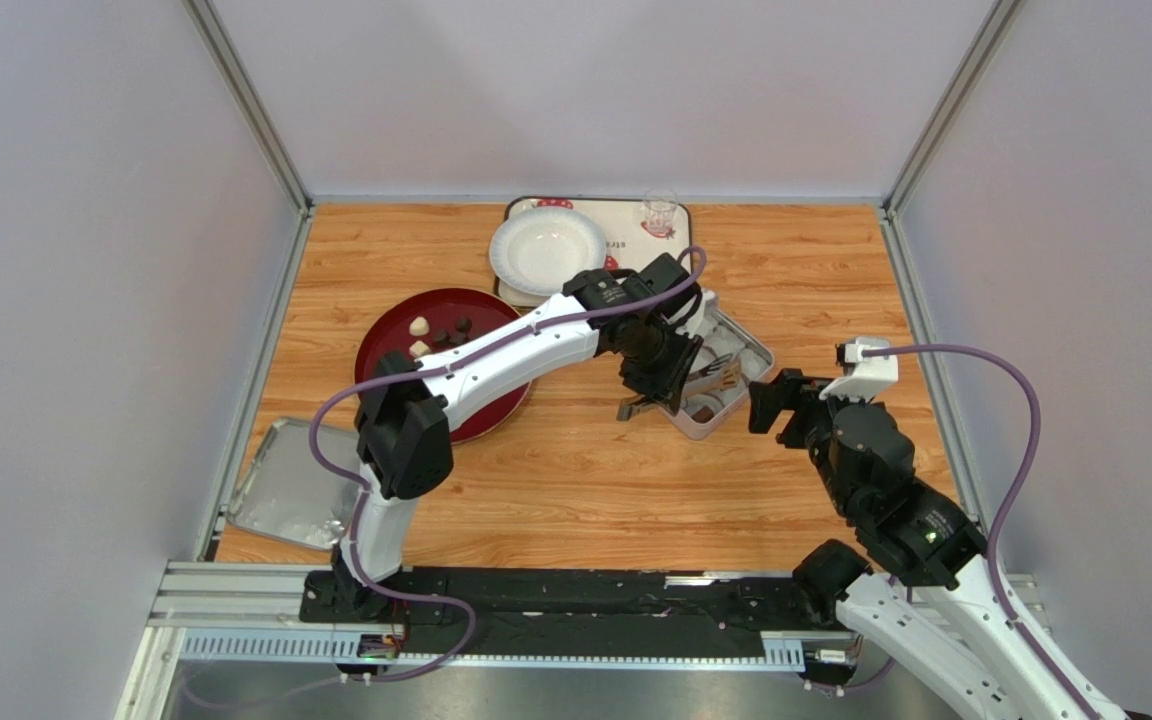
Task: Pack the chocolate
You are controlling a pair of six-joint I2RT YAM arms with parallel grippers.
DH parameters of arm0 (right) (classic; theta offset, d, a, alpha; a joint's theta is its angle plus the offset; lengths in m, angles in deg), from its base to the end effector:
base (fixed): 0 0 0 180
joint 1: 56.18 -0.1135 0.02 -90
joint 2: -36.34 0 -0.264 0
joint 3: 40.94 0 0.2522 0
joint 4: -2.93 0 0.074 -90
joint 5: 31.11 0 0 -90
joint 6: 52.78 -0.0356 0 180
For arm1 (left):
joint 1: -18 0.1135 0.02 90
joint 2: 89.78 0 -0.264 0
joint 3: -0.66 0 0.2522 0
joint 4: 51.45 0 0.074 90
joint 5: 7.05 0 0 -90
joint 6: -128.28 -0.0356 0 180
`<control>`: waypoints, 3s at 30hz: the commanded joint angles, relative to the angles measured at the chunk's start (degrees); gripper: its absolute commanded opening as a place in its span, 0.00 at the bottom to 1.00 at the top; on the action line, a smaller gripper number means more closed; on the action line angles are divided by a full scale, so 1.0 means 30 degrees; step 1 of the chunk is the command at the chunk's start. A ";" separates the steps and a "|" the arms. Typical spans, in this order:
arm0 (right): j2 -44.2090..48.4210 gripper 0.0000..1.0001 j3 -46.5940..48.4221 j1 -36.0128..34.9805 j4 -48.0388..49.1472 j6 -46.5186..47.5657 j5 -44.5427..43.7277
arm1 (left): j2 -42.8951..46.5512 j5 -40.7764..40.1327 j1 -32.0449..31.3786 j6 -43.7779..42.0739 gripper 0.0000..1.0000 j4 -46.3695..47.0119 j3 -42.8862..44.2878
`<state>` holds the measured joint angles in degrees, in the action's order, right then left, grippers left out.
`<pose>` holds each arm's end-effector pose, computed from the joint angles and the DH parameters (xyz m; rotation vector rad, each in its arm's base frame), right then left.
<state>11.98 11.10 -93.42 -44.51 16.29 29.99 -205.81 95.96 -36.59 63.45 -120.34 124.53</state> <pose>0.0915 0.0479 0.3040 0.0694 1.8756 0.2155 0.2474 -0.3619 0.2900 0.7938 2.6976 -0.7112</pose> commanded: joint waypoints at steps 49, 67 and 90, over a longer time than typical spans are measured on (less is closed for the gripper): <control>0.0005 0.78 0.0159 -0.0099 0.0354 0.0179 -0.0033 | -0.0377 -0.0588 -0.0290 -0.0509 0.43 0.1327 0.0857; -0.0083 0.78 0.0159 -0.0098 0.0325 0.0208 0.0113 | -0.0552 -0.1175 -0.0290 -0.0801 0.49 0.1825 0.0623; -0.0083 0.78 0.0306 -0.0099 0.0179 0.0268 -0.0121 | 0.7349 -0.4277 0.1670 0.0691 0.38 0.1533 -0.4495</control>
<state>11.59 11.10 -93.51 -44.73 16.31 30.43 -190.97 87.09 -34.45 63.32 -115.60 116.72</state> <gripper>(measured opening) 0.781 0.390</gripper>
